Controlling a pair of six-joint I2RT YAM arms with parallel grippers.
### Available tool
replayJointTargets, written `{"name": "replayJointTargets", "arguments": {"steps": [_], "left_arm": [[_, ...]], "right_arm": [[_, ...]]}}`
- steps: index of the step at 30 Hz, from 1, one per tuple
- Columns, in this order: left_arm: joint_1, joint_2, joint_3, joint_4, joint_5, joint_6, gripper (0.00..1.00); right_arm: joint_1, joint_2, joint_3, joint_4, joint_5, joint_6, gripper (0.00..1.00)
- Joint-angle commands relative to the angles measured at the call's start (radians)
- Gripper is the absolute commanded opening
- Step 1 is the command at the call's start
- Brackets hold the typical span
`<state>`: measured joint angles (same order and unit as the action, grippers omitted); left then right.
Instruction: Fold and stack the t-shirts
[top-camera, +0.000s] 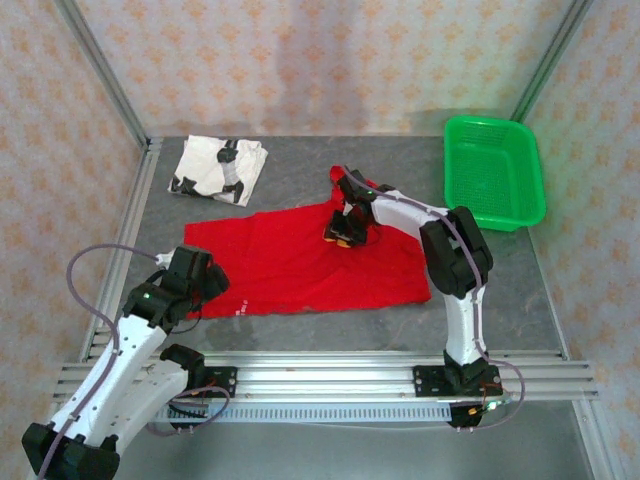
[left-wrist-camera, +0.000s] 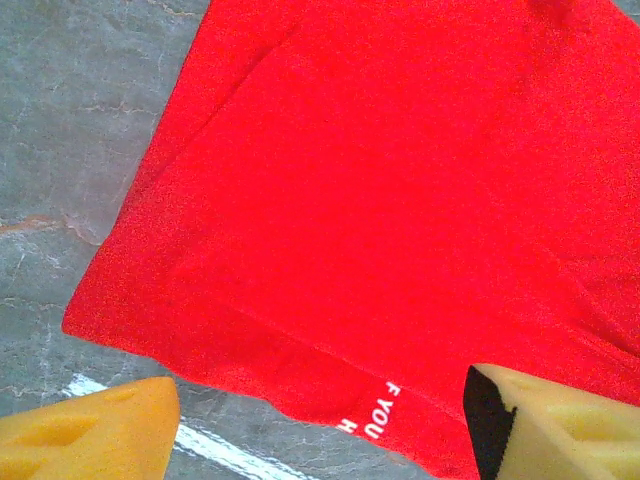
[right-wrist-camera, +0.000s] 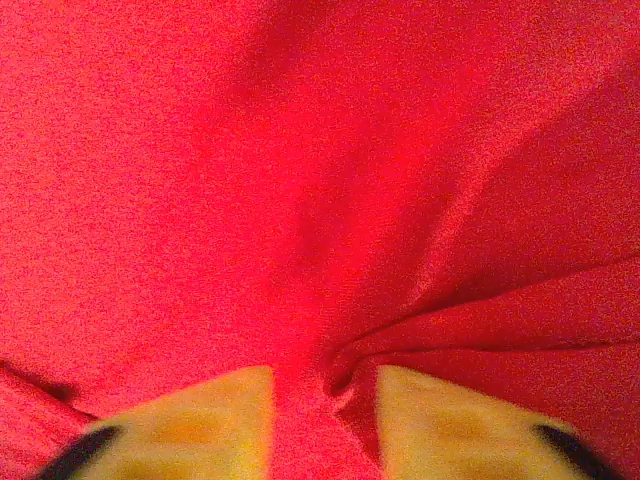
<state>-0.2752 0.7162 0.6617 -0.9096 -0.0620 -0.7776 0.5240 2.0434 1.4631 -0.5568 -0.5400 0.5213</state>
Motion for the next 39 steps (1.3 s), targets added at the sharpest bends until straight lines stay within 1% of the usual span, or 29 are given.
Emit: {"name": "replayJointTargets", "arguments": {"steps": [1, 3, 5, 8, 10, 12, 15, 18, 20, 22, 25, 26, 27, 28, 30, 32, 34, 36, 39], "left_arm": [[-0.002, 0.008, -0.018, -0.022, -0.038, -0.017, 0.76], [-0.002, 0.018, -0.019, -0.016, -0.034, -0.017, 0.76], [-0.002, 0.028, -0.018, -0.008, -0.023, -0.02, 0.76], [-0.004, 0.042, -0.02, 0.026, 0.003, -0.021, 0.76], [-0.004, 0.058, -0.02, 0.043, 0.014, -0.023, 0.76], [-0.004, 0.085, -0.017, 0.061, 0.029, -0.02, 0.76], [-0.004, 0.124, -0.003, 0.078, 0.047, -0.014, 0.77], [-0.002, 0.146, -0.001, 0.106, 0.066, -0.013, 0.78], [0.001, 0.16, -0.002, 0.117, 0.073, -0.01, 0.81], [0.02, 0.184, -0.012, 0.139, 0.107, 0.0, 0.81], [0.077, 0.233, -0.024, 0.162, 0.173, 0.024, 0.81], [0.103, 0.252, -0.026, 0.168, 0.193, 0.037, 0.8], [0.126, 0.272, -0.031, 0.186, 0.217, 0.049, 0.78], [0.145, 0.289, -0.035, 0.203, 0.233, 0.056, 0.75], [0.178, 0.334, -0.04, 0.231, 0.253, 0.061, 0.63], [0.206, 0.396, -0.042, 0.245, 0.249, 0.055, 0.53], [0.239, 0.459, -0.046, 0.265, 0.248, 0.049, 0.48], [0.266, 0.514, -0.045, 0.284, 0.24, 0.049, 0.45], [0.275, 0.559, -0.022, 0.292, 0.213, 0.057, 0.44]], "right_arm": [[0.002, -0.099, -0.017, 0.027, 0.056, -0.02, 0.51], [0.002, -0.198, -0.049, 0.055, 0.061, -0.021, 0.62], [0.001, -0.299, -0.076, 0.037, 0.089, -0.034, 0.69], [-0.031, -0.457, -0.139, -0.042, 0.124, -0.042, 0.76], [-0.079, -0.572, -0.222, -0.069, 0.138, -0.014, 0.78], [-0.159, -0.7, -0.336, -0.096, 0.14, 0.017, 0.81], [-0.252, -0.852, -0.493, -0.119, 0.147, 0.047, 0.85], [-0.291, -0.993, -0.623, -0.125, 0.155, 0.076, 0.87], [-0.295, -1.034, -0.694, -0.113, 0.15, 0.097, 0.87], [-0.295, -1.048, -0.77, -0.057, 0.125, 0.127, 0.87], [-0.295, -1.023, -0.858, 0.083, 0.041, 0.18, 0.81], [-0.295, -1.01, -0.877, 0.12, 0.033, 0.2, 0.75], [-0.295, -0.993, -0.887, 0.148, 0.028, 0.218, 0.67], [-0.296, -0.976, -0.893, 0.167, 0.024, 0.226, 0.59], [-0.295, -0.922, -0.887, 0.178, 0.022, 0.233, 0.45], [-0.295, -0.867, -0.875, 0.168, 0.041, 0.231, 0.37], [-0.295, -0.796, -0.867, 0.159, 0.079, 0.236, 0.29], [-0.296, -0.754, -0.865, 0.163, 0.12, 0.251, 0.24], [-0.295, -0.726, -0.86, 0.153, 0.169, 0.267, 0.23]]}}
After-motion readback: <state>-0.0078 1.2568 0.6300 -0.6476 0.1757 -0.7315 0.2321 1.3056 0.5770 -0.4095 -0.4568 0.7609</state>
